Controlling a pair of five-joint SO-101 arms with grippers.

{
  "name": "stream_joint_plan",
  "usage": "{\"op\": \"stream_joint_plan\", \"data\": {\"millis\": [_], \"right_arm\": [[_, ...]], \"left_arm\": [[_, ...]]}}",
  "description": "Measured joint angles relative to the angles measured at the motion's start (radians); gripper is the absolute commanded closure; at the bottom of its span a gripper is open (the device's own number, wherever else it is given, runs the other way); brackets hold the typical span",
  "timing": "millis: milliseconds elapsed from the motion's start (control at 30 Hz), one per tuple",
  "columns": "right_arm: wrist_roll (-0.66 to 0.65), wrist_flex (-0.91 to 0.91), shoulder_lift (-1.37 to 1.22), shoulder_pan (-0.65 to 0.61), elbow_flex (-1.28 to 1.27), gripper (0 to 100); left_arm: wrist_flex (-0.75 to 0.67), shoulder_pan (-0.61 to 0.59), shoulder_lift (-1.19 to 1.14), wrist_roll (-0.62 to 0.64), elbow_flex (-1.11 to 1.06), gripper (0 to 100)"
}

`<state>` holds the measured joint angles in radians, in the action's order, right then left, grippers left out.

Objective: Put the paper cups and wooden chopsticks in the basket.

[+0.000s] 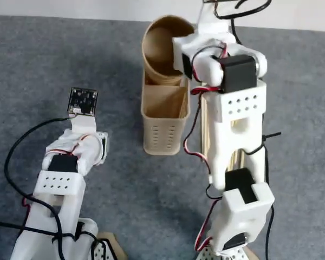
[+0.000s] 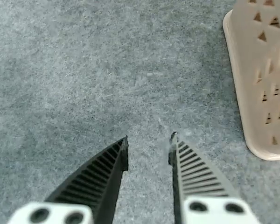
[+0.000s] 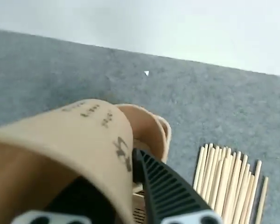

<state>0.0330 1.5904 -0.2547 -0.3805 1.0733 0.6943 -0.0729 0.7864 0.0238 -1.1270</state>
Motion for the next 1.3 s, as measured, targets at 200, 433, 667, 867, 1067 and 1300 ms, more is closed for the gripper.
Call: {"op": "stream_joint_plan", "data": {"millis": [200, 433, 667, 867, 1067, 1300], "right_arm": [[0.000, -0.043, -0.049, -0.002, 0.003, 99.3], [0.000, -0.043, -0.184, 0.025, 0.003, 99.3], [0.000, -0.023, -0.190, 0.029, 0.017, 98.8], [-0.040, -0.021, -0.190, 0.026, 0.017, 82.7], [-0.058, -0.071, -0.192, 0.023, 0.054, 64.9], [-0.061, -0.255, -0.201, 0.023, 0.229, 64.6]], "left_arm": [[0.000, 0.000, 0.000, 0.000, 0.000, 83], [0.000, 0.000, 0.000, 0.000, 0.000, 83], [0.000, 0.000, 0.000, 0.000, 0.000, 83], [0.000, 0.000, 0.000, 0.000, 0.000, 83], [0.000, 0.000, 0.000, 0.000, 0.000, 83], [-0.020, 0.029, 0.000, 0.000, -0.021, 83]]}}
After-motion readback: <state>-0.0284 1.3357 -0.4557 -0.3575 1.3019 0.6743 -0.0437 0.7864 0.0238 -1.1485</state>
